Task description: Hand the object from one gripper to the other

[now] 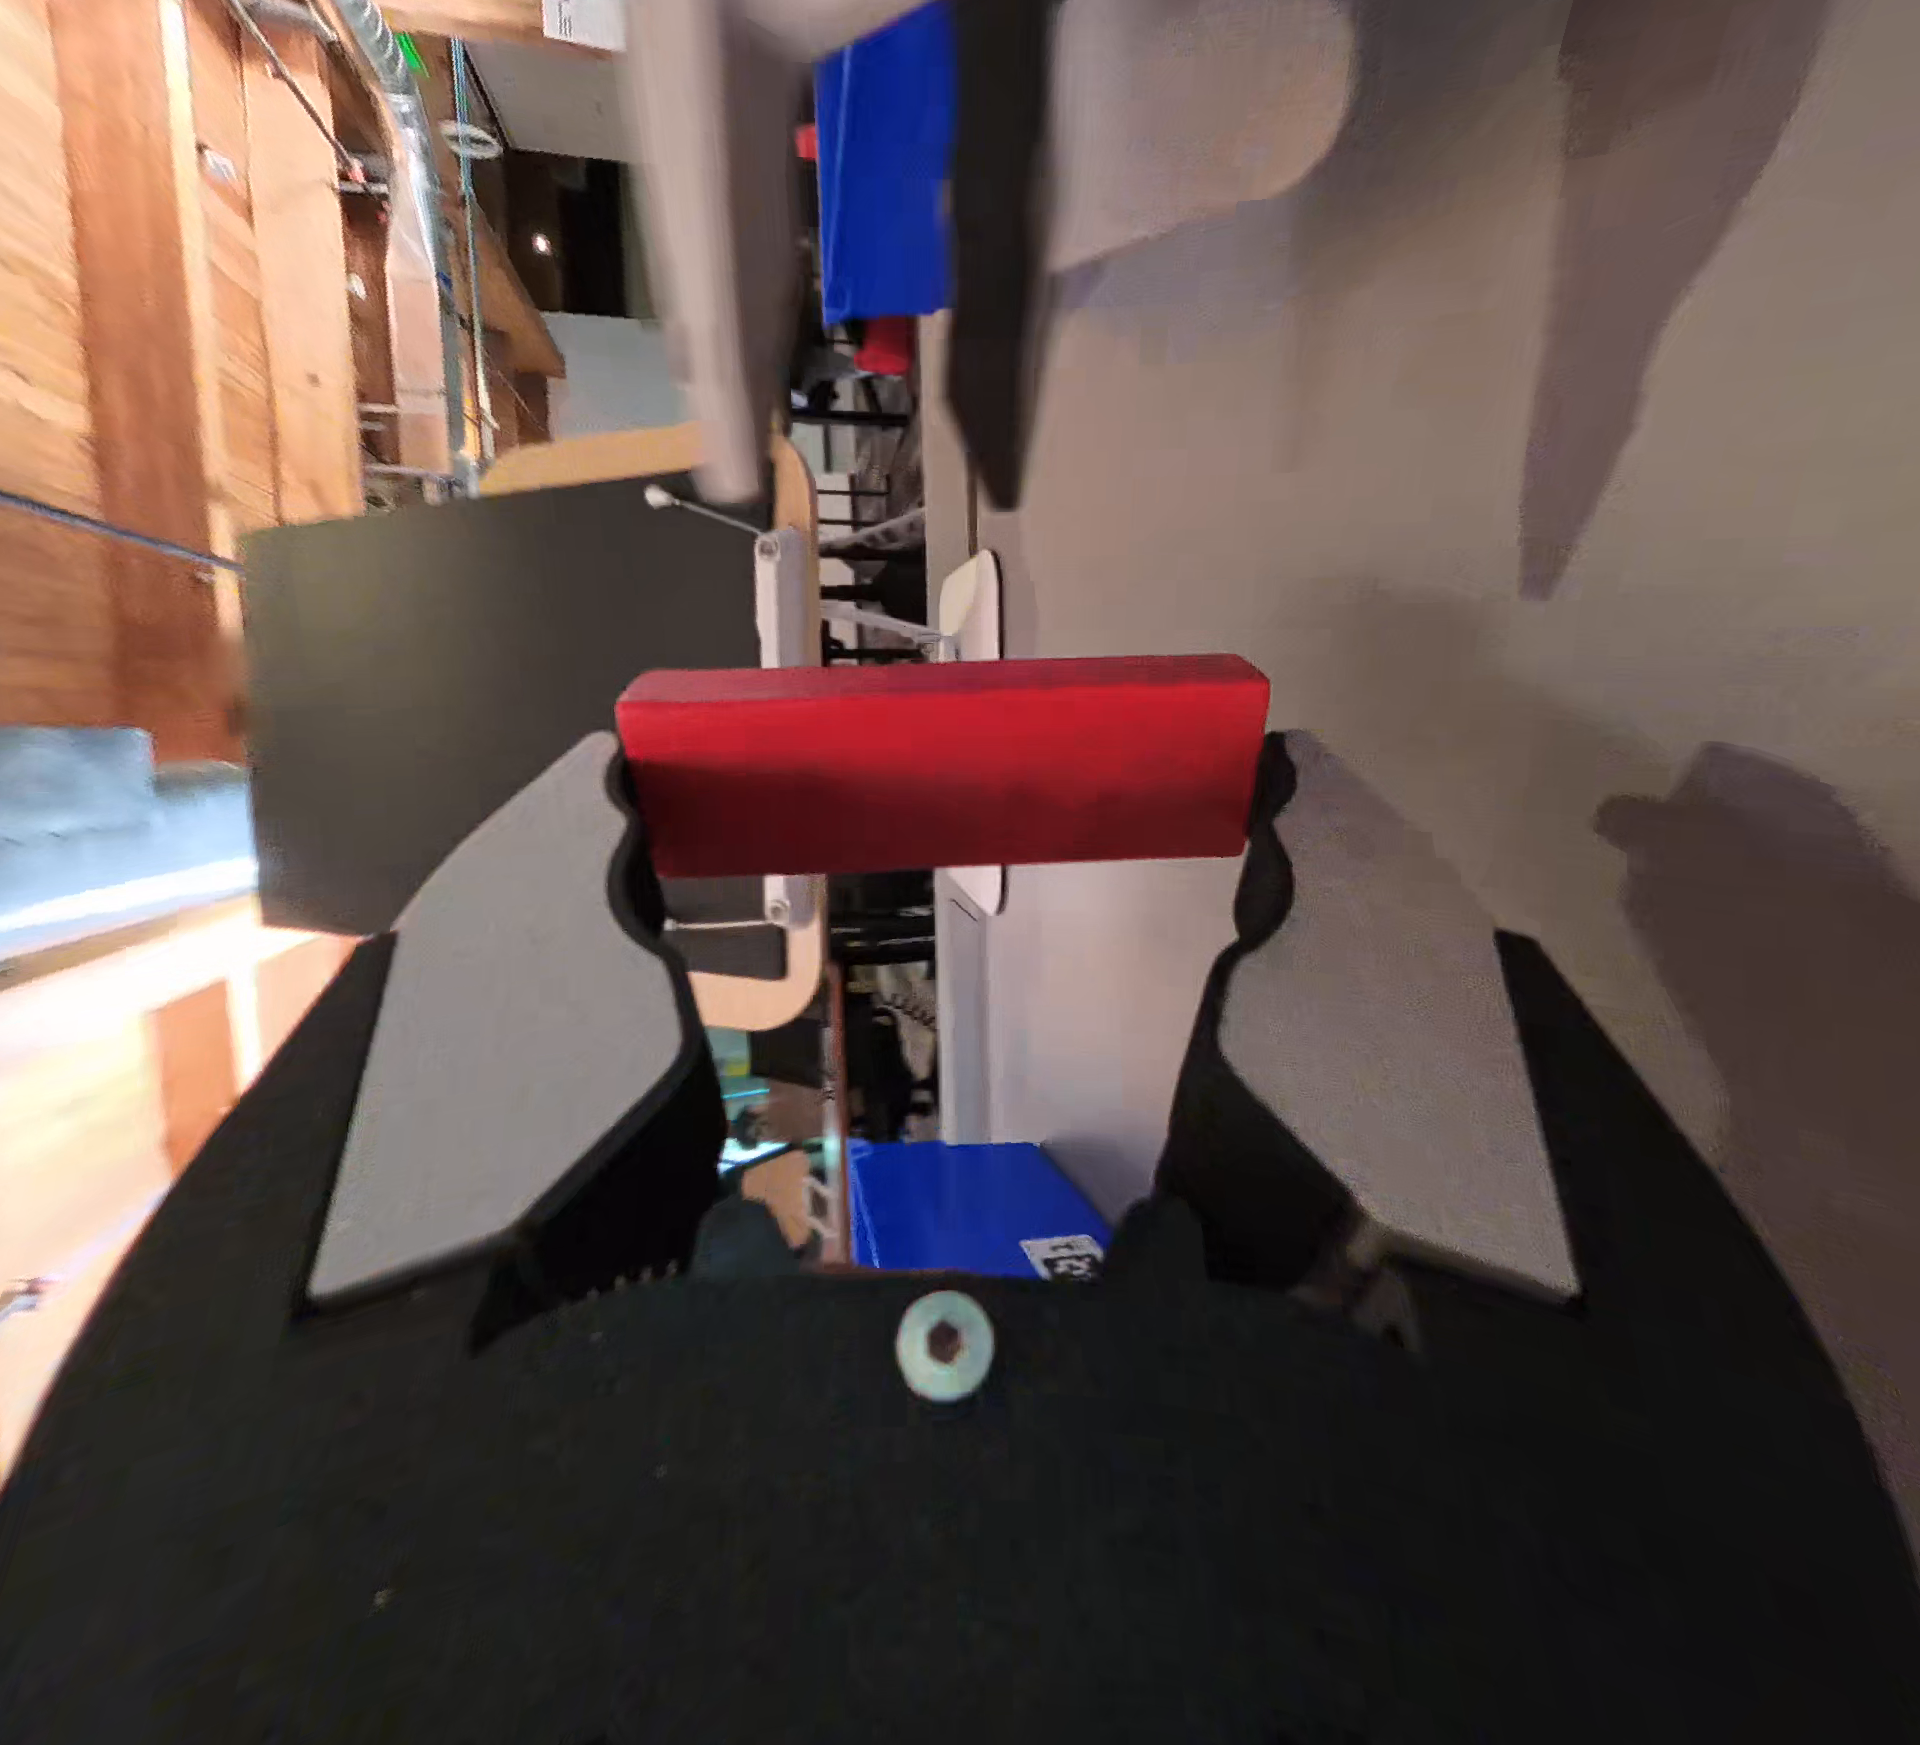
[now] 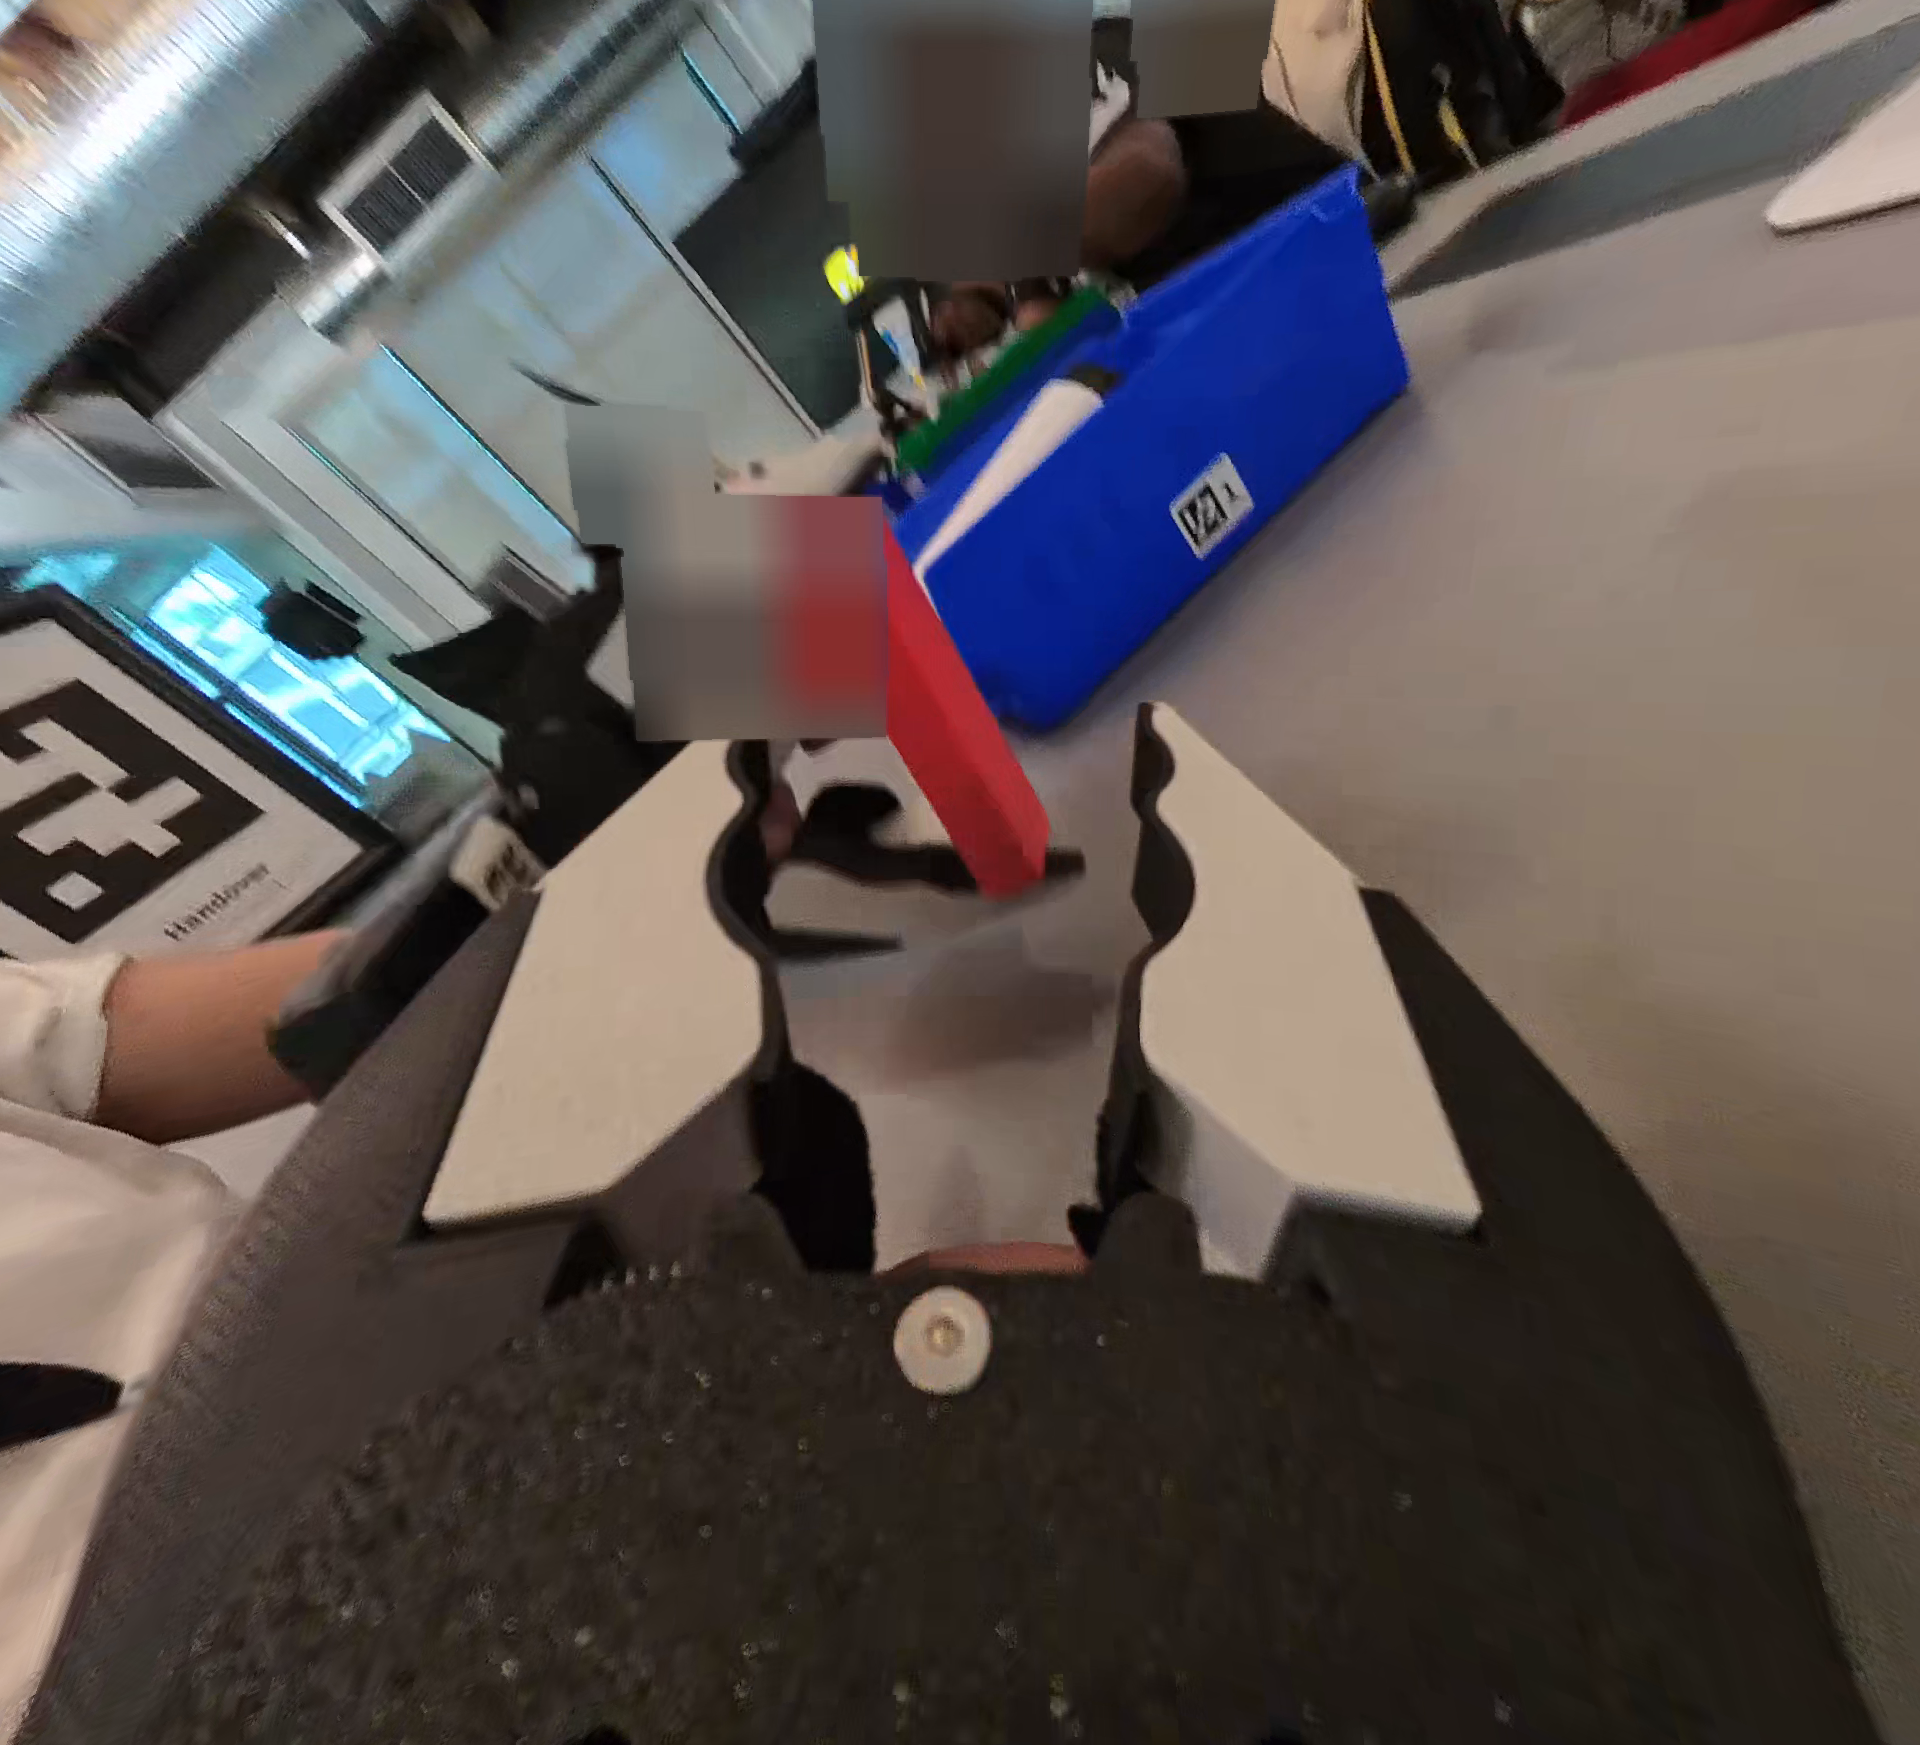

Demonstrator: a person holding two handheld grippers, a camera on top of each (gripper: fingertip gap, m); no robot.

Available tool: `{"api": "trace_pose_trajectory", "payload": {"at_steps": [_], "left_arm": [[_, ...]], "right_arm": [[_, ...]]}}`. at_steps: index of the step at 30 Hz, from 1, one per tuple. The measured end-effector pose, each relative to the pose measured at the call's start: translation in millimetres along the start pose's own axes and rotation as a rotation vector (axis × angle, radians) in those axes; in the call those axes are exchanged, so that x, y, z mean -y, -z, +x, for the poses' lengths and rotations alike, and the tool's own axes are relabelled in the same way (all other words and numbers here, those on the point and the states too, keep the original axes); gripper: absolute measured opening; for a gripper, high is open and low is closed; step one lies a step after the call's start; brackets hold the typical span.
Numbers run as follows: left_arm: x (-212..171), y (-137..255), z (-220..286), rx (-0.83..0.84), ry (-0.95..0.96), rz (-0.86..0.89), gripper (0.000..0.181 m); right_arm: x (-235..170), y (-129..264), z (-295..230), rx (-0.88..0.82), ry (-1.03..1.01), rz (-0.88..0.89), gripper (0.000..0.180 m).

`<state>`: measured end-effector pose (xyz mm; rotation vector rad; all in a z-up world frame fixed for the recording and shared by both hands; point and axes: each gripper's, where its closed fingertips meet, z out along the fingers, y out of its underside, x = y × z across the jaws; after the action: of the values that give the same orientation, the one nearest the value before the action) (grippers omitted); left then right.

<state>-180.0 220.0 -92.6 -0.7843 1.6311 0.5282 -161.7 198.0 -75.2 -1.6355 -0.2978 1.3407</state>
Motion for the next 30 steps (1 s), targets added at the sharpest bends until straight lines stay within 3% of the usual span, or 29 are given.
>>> {"api": "trace_pose_trajectory", "payload": {"at_steps": [9, 11, 14, 24, 28, 29, 30], "left_arm": [[19, -2, 18, -0.066, -0.020, -0.049, 0.108], [21, -2, 17, -0.050, -0.022, -0.052, 0.108], [20, -1, 14, -0.015, -0.018, -0.054, 0.108], [20, -3, 22, -0.057, 0.044, -0.078, 0.108], [21, -1, 27, -0.090, 0.099, -0.047, 0.093], [25, 2, 25, -0.091, 0.171, -0.001, 0.086], [31, 5, 23, -0.118, 0.269, 0.046, 0.066]], "right_arm": [[-10, -12, -14, -0.106, 0.339, -0.033, 0.042], [-13, -13, -8, -0.163, 0.383, -0.058, 0.017], [-13, -14, -10, -0.179, 0.469, -0.077, 0.015], [-17, -12, -3, -0.183, 0.430, -0.122, 0.015], [-12, -2, 17, -0.295, 0.464, -0.131, 0.015], [-6, 1, 19, -0.297, 0.441, -0.104, 0.015], [3, 6, 19, -0.292, 0.412, -0.054, 0.015]]}}
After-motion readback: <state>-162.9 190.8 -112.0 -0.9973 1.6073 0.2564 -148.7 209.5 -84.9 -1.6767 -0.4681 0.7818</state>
